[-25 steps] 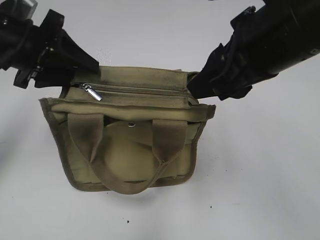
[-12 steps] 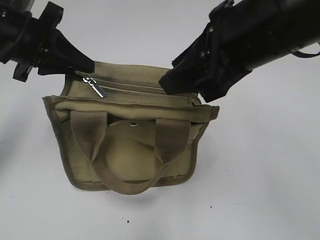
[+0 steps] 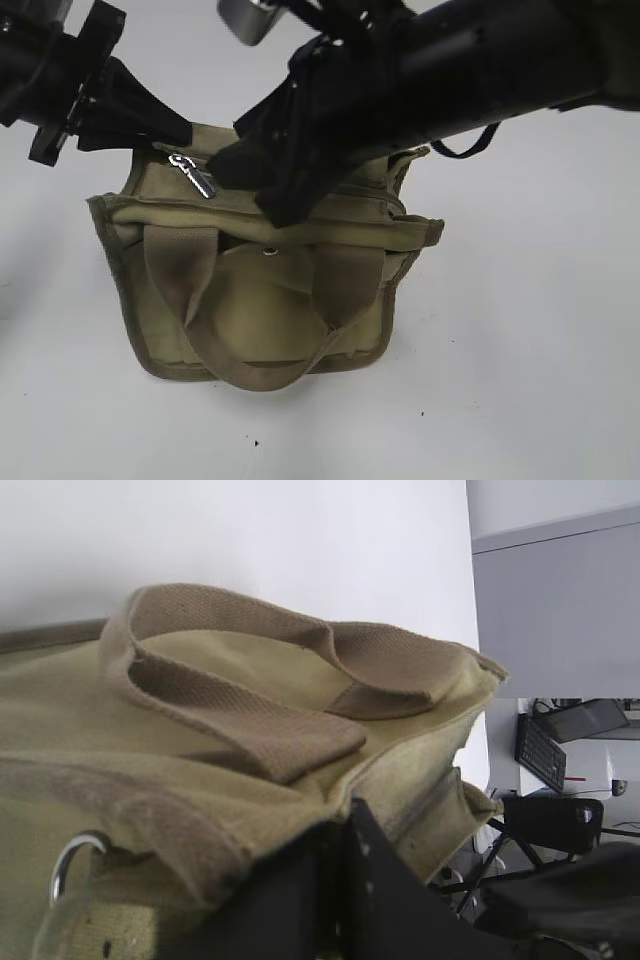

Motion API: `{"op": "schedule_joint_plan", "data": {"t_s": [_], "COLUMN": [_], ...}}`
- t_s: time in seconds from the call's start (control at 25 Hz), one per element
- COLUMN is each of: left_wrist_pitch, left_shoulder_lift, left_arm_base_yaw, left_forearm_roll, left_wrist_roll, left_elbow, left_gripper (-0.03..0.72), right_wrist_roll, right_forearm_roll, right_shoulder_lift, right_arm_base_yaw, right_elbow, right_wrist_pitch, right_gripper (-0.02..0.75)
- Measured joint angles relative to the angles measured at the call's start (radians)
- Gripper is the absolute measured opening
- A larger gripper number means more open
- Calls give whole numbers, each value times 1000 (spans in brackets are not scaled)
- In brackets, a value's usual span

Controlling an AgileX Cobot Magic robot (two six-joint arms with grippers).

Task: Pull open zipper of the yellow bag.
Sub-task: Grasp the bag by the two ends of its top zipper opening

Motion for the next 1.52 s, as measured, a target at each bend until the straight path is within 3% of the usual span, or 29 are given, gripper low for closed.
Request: {"op": "schedule_joint_plan", "data": {"t_s": [0.44,0.8,1.0,1.24,1.52], "left_wrist_pitch": [0,-1,-2,-2,-2], "left_shoulder_lift": [0,0,0,0,0], "left_arm_base_yaw": [0,0,0,0,0], "left_forearm_roll": [-3,-3,-3,-3,-4], "left_wrist_roll": [-1,1,2,2,2], "left_elbow": [0,0,0,0,0], "left_gripper": [8,8,7,7,7], "right_wrist_roll": [1,3,1,-7,-8], "right_forearm_roll": [73,157,159,159,164], "right_shoulder_lift": [88,90,91,91,120], "right_arm_base_yaw": [77,77,88,155,159], "right_elbow": [0,0,0,0,0], "right_wrist_pitch": [-232,-248,-233,-329,-365], "right_gripper": [342,342,342,342,342]}}
